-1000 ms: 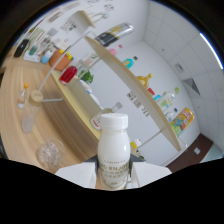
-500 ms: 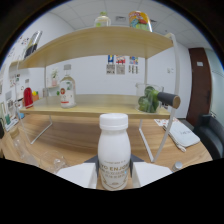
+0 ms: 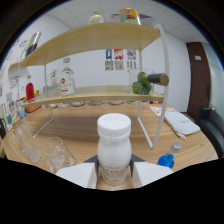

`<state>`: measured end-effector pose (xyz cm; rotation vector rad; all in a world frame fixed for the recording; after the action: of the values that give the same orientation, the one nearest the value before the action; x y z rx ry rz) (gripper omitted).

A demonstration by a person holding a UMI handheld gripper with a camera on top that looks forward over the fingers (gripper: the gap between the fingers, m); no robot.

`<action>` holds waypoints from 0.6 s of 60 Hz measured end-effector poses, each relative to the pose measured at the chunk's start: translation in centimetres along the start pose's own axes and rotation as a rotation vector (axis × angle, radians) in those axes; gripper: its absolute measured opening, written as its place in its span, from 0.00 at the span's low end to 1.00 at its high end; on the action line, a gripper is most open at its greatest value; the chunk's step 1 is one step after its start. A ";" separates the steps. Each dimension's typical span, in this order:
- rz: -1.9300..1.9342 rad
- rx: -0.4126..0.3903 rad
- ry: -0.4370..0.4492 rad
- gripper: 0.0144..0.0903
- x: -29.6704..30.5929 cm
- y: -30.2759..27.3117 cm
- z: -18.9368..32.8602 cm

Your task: Make me a cup of Mount Fuji.

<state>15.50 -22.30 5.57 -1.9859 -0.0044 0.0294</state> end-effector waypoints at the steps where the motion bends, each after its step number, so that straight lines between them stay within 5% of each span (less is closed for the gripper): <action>1: 0.002 -0.007 0.002 0.48 0.0 0.1 -0.1; 6: 0.011 -0.068 0.023 0.59 0.3 0.6 -0.4; 11: 0.007 -0.101 0.040 0.95 0.2 0.1 -1.4; 36: 0.002 -0.193 0.156 0.93 -5.4 -4.4 -11.4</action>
<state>10.38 -31.02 14.27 -2.1762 0.0992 -0.1293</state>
